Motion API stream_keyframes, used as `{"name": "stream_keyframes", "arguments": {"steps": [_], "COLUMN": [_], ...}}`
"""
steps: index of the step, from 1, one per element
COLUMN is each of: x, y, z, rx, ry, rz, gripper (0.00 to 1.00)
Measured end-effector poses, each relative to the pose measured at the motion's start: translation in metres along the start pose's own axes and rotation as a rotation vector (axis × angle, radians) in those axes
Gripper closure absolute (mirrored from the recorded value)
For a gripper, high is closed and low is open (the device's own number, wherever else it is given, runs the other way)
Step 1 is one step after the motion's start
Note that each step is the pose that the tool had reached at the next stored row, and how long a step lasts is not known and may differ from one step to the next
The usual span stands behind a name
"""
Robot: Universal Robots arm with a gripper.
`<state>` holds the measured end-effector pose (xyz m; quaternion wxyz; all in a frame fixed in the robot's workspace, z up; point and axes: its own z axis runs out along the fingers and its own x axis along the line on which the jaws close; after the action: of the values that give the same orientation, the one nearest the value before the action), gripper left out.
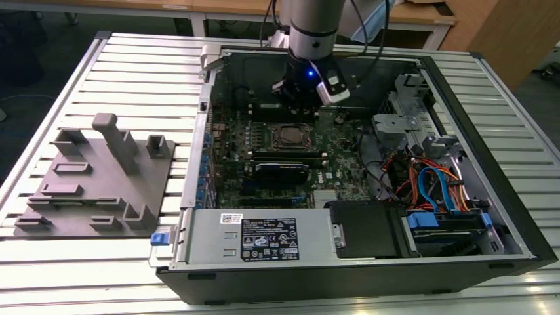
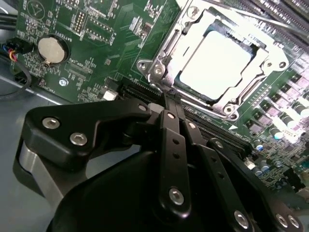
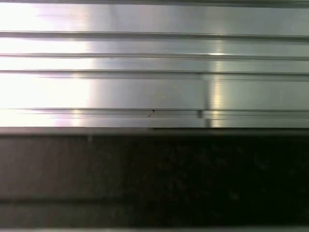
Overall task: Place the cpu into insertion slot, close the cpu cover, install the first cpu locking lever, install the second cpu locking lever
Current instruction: 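Install the first cpu locking lever, then install the second cpu locking lever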
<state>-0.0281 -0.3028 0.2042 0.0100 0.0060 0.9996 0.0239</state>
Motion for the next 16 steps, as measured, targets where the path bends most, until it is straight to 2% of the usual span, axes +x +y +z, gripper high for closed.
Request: {"name": "stream_keyframes", "arguments": {"steps": [16], "x": [0.0], "y": [-0.0042], "z": [0.0], "rx": [0.0013], "ry": [0.0], "rz": [0.0], "gripper": [0.9]}}
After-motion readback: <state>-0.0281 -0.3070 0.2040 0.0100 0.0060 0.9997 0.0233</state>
